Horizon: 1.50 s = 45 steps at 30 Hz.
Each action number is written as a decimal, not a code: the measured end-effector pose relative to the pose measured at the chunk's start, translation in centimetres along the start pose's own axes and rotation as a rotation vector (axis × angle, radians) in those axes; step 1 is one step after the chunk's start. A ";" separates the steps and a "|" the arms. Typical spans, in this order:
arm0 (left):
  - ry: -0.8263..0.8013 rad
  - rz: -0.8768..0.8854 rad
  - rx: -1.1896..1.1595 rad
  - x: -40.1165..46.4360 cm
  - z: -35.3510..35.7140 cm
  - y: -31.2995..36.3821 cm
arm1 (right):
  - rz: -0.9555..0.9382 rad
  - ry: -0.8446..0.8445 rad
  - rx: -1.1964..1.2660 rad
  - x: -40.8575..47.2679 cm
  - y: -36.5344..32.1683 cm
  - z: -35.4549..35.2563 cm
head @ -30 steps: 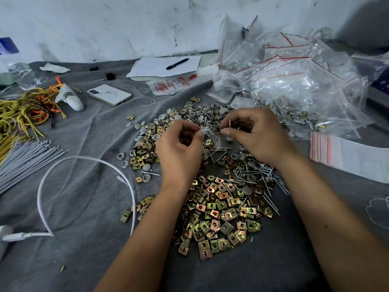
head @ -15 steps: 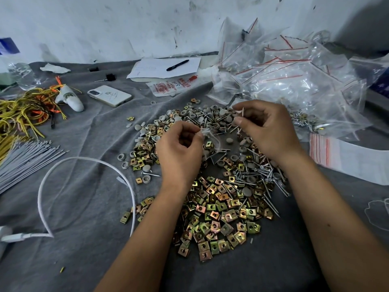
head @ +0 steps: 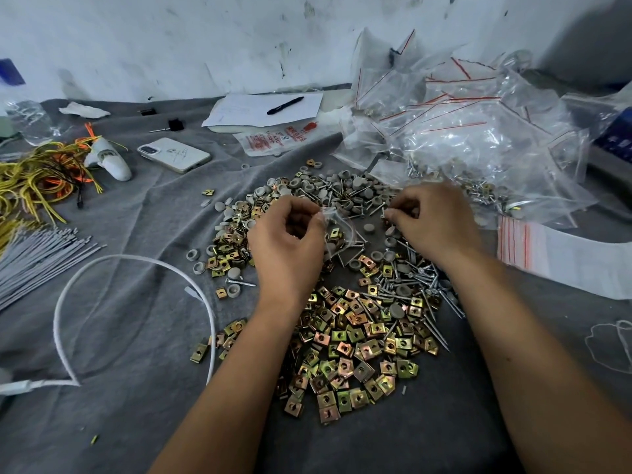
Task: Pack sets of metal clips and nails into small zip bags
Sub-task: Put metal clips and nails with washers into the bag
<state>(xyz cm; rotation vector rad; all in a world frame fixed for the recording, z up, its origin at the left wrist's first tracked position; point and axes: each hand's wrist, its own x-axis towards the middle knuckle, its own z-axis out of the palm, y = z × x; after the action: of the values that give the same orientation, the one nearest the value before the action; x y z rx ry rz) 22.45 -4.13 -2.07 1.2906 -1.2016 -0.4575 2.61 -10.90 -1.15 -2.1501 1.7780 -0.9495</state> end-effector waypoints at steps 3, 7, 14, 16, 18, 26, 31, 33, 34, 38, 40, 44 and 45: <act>0.000 0.000 0.007 0.0 0.0 0.0 | 0.049 -0.080 -0.100 0.1 -0.6 0.5; -0.010 -0.003 0.003 -0.1 0.0 0.0 | 0.017 -0.097 -0.114 0.2 -0.8 0.7; -0.002 0.002 0.003 0.0 0.0 0.0 | 0.009 -0.141 0.657 -0.3 -1.8 0.7; -0.002 0.003 -0.005 0.0 0.0 0.0 | -0.008 -0.185 0.697 -0.3 -1.9 0.7; 0.000 0.002 -0.007 0.0 0.0 -0.1 | -0.031 -0.209 0.674 -0.3 -1.8 0.7; 0.012 0.009 0.010 0.2 0.2 -0.3 | -0.058 -0.269 0.598 -0.6 -2.1 0.5; 0.006 0.002 0.000 0.2 0.2 -0.2 | -0.086 -0.313 0.507 -0.7 -2.2 0.7; 0.007 0.006 0.003 0.1 0.2 -0.2 | -0.071 -0.295 0.479 -0.7 -1.9 0.6; 0.007 0.008 0.004 0.1 0.1 -0.2 | -0.056 -0.281 0.472 -0.6 -1.7 0.4; -0.004 0.010 0.000 0.0 0.1 0.0 | -0.024 -0.257 0.473 -0.4 -1.4 -0.1; -0.004 0.012 -0.002 0.0 0.1 0.0 | -0.048 -0.279 0.418 -0.6 -1.6 0.1; -0.002 0.010 -0.005 0.0 0.1 -0.1 | -0.085 -0.301 0.331 -0.8 -1.8 0.4; -0.002 0.007 -0.004 0.0 0.1 -0.1 | -0.095 -0.298 0.320 -0.8 -1.8 0.4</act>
<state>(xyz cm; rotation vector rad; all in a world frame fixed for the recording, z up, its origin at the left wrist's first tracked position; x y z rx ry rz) 22.40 -4.24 -2.20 1.2823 -1.2066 -0.4559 4.20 -9.77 -0.77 -2.0569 1.3011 -0.8169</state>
